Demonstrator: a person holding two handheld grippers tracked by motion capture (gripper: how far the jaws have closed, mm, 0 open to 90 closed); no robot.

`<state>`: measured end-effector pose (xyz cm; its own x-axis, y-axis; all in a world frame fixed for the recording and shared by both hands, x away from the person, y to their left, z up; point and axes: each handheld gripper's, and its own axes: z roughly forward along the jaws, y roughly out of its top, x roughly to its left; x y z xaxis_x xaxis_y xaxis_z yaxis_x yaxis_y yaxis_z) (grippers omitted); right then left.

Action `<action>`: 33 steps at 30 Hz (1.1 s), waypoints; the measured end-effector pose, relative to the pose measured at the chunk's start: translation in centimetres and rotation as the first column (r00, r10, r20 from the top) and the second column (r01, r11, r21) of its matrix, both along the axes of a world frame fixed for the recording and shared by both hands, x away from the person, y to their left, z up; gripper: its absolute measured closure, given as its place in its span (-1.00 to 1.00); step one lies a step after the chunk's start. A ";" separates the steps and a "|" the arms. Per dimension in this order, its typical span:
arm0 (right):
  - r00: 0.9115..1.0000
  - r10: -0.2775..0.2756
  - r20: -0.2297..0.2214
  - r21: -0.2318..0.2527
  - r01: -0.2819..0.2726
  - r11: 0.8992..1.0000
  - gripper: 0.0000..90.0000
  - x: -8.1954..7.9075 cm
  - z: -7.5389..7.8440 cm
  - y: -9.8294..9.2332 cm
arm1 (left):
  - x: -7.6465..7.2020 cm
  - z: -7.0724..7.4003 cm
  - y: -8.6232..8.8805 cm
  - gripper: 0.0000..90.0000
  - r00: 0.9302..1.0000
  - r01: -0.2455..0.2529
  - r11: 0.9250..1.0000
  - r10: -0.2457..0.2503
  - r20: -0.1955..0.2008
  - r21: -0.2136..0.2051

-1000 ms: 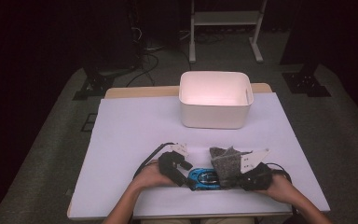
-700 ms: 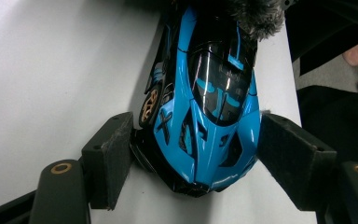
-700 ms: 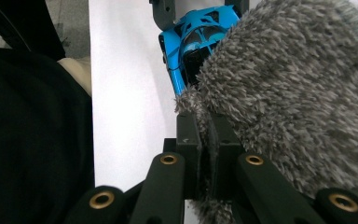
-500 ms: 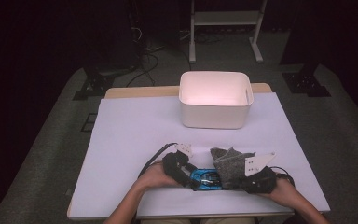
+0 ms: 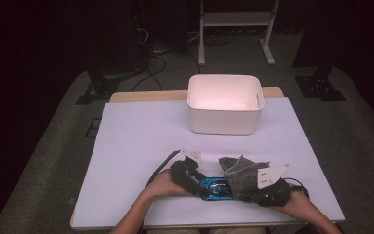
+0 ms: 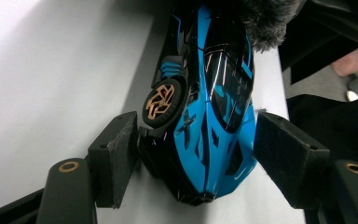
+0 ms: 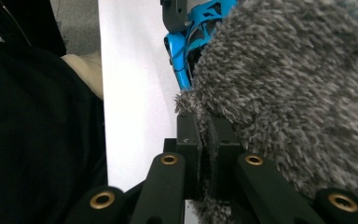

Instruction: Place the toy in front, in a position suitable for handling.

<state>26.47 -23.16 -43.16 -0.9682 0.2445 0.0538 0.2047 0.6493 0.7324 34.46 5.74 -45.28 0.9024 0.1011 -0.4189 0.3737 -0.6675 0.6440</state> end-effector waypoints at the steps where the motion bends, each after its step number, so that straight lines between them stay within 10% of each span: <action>1: 1.000 0.002 0.006 0.000 -0.002 1.000 0.88 -0.1 0.0 0.0 | -0.2 0.0 -0.1 -0.23 1.000 -0.003 1.000 0.003 0.003 -0.001; 9: 0.999 0.034 0.002 0.002 -0.034 0.999 0.88 -0.7 0.5 0.0 | -1.0 0.8 0.8 0.23 0.996 0.026 0.997 -0.020 0.091 -0.072; 16: 1.000 0.020 0.004 0.097 -0.021 0.995 0.88 -0.9 2.9 -0.1 | -2.7 1.7 1.0 0.47 0.976 0.091 0.991 -0.070 0.206 -0.096; 18: 0.999 0.024 0.023 0.102 -0.027 0.994 0.88 -0.7 3.7 0.3 | -3.1 1.9 0.9 0.48 0.964 0.109 0.990 -0.083 0.254 -0.090; 23: 0.996 0.059 0.060 0.085 -0.064 0.994 0.87 0.7 5.5 2.1 | -4.1 2.5 0.7 0.48 0.905 0.152 0.988 -0.127 0.405 -0.031; 26: 0.994 0.093 0.049 0.055 -0.096 0.994 0.87 1.9 5.7 3.6 | -4.2 2.7 0.9 0.48 0.888 0.155 0.988 -0.133 0.439 -0.013; 33: 0.990 0.138 0.003 -0.025 -0.138 0.990 0.87 2.1 4.6 4.7 | -4.0 1.9 1.5 0.46 0.913 0.136 0.989 -0.104 0.394 -0.054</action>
<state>28.56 -18.42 -38.56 -0.9929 0.1101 0.0450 0.1088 0.6893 0.7163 30.41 7.26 -43.36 0.9987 -0.0374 -0.0341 0.0027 -0.6329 0.7742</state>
